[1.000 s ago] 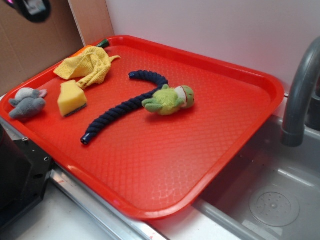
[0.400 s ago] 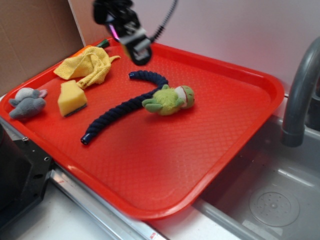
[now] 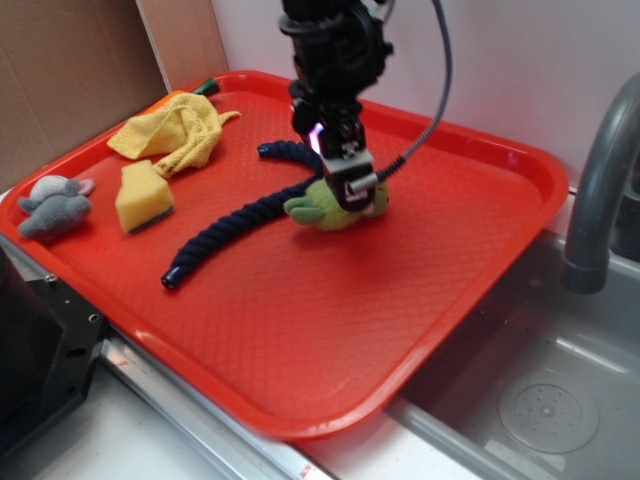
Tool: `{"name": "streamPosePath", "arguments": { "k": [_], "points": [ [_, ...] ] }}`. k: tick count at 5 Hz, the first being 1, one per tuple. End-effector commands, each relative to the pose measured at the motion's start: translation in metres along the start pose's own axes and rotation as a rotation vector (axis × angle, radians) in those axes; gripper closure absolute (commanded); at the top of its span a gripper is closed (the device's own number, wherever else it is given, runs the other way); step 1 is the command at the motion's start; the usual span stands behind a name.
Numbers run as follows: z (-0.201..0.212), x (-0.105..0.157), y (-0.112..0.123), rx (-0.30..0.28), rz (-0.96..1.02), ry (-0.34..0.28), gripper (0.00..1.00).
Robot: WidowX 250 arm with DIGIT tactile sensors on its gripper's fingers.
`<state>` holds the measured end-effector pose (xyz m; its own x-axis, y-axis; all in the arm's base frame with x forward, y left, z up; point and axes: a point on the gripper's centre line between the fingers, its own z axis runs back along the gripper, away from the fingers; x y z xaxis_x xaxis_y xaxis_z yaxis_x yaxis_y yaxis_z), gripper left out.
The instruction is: Grab the green animal.
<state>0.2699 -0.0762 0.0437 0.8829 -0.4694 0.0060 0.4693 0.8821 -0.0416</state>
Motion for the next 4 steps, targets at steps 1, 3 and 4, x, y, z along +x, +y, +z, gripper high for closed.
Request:
{"name": "streamPosePath", "arguments": {
  "k": [1, 3, 4],
  "points": [
    [-0.025, -0.001, -0.008, -0.017, -0.086, 0.023, 0.00],
    [-0.002, -0.006, -0.012, 0.024, -0.118, 0.000, 1.00],
    [0.043, -0.017, -0.008, 0.028, -0.128, -0.003, 1.00]
  ]
}}
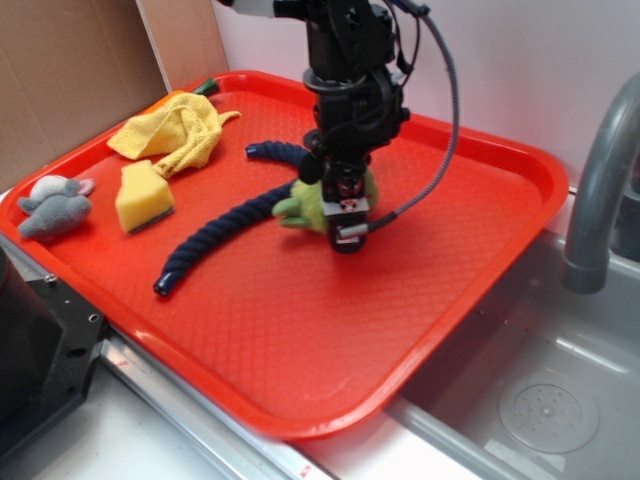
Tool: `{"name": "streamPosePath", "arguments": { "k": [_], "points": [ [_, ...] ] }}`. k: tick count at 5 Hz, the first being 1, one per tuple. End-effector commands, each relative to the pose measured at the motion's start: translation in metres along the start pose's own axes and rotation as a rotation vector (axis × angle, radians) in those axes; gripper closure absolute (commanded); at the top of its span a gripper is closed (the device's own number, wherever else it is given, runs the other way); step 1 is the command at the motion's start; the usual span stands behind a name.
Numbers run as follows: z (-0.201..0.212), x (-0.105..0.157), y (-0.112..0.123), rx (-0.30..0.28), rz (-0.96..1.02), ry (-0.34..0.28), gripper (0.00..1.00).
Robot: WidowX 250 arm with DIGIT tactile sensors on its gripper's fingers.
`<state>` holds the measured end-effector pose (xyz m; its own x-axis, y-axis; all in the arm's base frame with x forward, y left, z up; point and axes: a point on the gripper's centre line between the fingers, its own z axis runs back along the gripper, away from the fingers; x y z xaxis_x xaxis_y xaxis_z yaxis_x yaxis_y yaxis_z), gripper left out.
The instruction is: Grab the green animal.
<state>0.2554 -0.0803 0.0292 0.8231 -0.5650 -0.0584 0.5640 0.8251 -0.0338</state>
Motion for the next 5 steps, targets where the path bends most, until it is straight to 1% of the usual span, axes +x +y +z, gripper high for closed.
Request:
{"name": "streamPosePath", "arguments": {
  "k": [1, 2, 3, 4, 5],
  "points": [
    [0.105, -0.039, 0.006, 0.017, 0.051, -0.130, 1.00],
    [0.153, -0.064, 0.006, 0.050, 0.153, -0.133, 1.00],
    [0.164, -0.073, 0.008, 0.037, 0.264, -0.124, 1.00],
    [0.168, -0.068, 0.006, 0.034, 0.457, -0.062, 1.00],
    [0.172, -0.078, 0.015, 0.039, 0.695, -0.106, 1.00]
  ]
}}
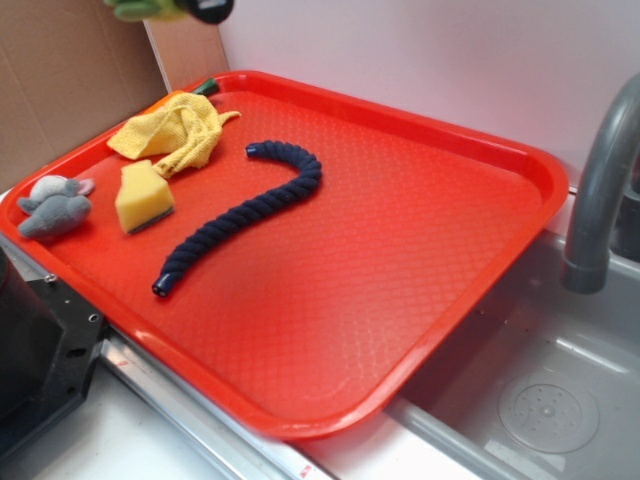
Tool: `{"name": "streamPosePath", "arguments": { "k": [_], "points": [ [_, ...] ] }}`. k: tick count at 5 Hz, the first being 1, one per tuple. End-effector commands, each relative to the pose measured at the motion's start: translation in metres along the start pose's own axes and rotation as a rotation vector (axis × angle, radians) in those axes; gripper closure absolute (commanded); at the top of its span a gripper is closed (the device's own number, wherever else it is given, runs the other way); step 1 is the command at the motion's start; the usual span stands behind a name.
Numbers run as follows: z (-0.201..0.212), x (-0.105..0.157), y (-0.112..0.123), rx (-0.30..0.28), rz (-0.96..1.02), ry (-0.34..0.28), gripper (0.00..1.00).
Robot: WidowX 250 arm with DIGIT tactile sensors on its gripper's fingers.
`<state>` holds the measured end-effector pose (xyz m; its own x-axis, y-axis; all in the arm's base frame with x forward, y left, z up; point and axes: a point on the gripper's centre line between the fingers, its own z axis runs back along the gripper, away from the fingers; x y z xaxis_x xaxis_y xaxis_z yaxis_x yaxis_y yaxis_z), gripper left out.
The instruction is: Grab the green animal.
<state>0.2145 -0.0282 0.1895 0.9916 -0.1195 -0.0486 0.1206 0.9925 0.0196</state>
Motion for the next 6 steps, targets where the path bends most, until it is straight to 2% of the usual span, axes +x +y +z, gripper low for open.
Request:
{"name": "streamPosePath", "arguments": {
  "k": [1, 2, 3, 6],
  "points": [
    [0.015, 0.001, 0.017, -0.007, 0.435, -0.137, 1.00],
    [0.009, 0.008, 0.022, -0.028, 0.452, -0.166, 1.00],
    [-0.002, 0.008, 0.020, -0.009, 0.420, -0.181, 1.00],
    [-0.011, 0.000, 0.003, -0.026, 0.381, -0.110, 1.00]
  ]
}}
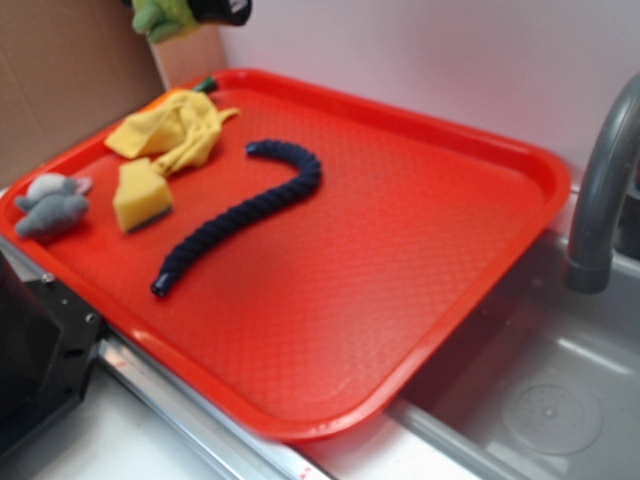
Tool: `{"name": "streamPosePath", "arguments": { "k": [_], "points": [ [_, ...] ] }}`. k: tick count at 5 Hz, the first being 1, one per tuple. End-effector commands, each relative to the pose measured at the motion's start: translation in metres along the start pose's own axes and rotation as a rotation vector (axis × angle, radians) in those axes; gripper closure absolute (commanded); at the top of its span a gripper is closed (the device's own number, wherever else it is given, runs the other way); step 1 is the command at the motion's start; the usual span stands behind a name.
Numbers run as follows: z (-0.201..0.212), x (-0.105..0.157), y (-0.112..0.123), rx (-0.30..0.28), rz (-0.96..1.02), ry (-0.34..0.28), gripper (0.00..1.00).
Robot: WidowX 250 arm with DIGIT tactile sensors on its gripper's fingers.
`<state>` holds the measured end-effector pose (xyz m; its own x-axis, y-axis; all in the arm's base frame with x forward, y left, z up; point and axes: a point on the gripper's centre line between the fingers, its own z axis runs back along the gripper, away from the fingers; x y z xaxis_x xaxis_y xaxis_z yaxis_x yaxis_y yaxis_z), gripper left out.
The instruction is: Grab the green animal.
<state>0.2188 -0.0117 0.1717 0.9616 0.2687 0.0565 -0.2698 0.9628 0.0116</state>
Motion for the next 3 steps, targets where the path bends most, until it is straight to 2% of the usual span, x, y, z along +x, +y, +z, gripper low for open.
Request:
{"name": "streamPosePath", "arguments": {
  "k": [1, 3],
  "points": [
    [0.0047, -0.0052, -0.0114, -0.012, -0.009, -0.008, 1.00],
    [-0.0017, -0.0021, -0.0048, -0.023, 0.007, 0.003, 1.00]
  ]
}}
